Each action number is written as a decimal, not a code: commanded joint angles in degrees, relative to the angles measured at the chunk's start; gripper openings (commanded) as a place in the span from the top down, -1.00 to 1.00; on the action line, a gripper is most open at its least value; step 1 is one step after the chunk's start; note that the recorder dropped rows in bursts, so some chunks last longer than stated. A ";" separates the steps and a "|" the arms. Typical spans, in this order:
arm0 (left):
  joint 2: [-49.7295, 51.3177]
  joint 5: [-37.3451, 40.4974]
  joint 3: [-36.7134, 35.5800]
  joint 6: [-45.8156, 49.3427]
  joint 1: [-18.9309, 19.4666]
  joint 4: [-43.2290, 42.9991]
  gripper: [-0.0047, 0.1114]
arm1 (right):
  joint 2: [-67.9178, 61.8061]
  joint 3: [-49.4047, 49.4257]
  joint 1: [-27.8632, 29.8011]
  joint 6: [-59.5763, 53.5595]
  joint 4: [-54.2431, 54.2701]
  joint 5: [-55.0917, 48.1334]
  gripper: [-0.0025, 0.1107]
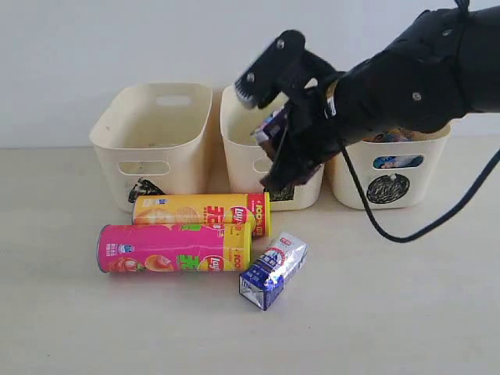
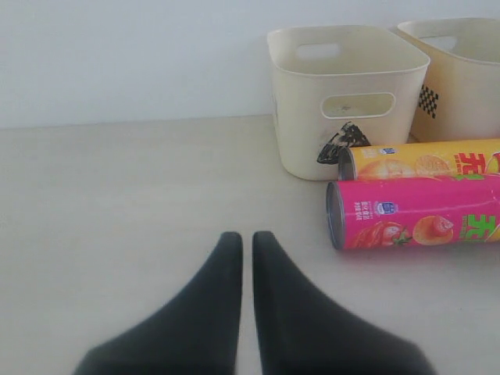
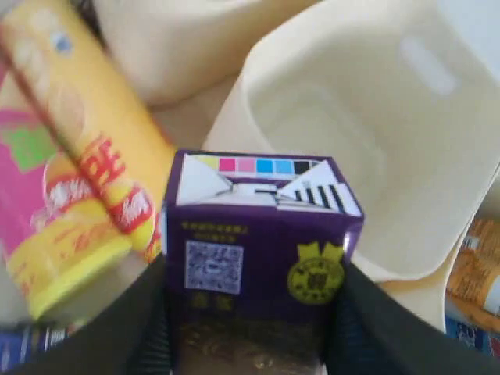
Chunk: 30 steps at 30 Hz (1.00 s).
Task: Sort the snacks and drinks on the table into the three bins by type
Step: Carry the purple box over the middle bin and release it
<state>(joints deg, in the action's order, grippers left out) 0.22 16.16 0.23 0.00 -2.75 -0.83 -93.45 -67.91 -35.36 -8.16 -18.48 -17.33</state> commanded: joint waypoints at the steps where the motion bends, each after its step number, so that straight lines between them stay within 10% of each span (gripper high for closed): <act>1: -0.22 -0.07 -0.23 0.42 0.13 -0.11 0.85 | 0.82 -0.17 2.18 6.57 0.33 12.45 0.96; 17: -0.22 -0.23 -0.23 0.42 0.13 -0.11 0.85 | -11.03 -0.32 10.48 12.78 6.18 42.43 0.96; 30: -0.22 -0.23 -0.23 0.42 0.13 -0.11 0.85 | -22.94 -10.54 10.84 12.77 6.18 41.19 0.96</act>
<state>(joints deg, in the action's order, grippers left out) 0.22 16.16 0.23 0.00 -2.75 -0.83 -115.29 -76.85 -24.98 4.60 -12.67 22.75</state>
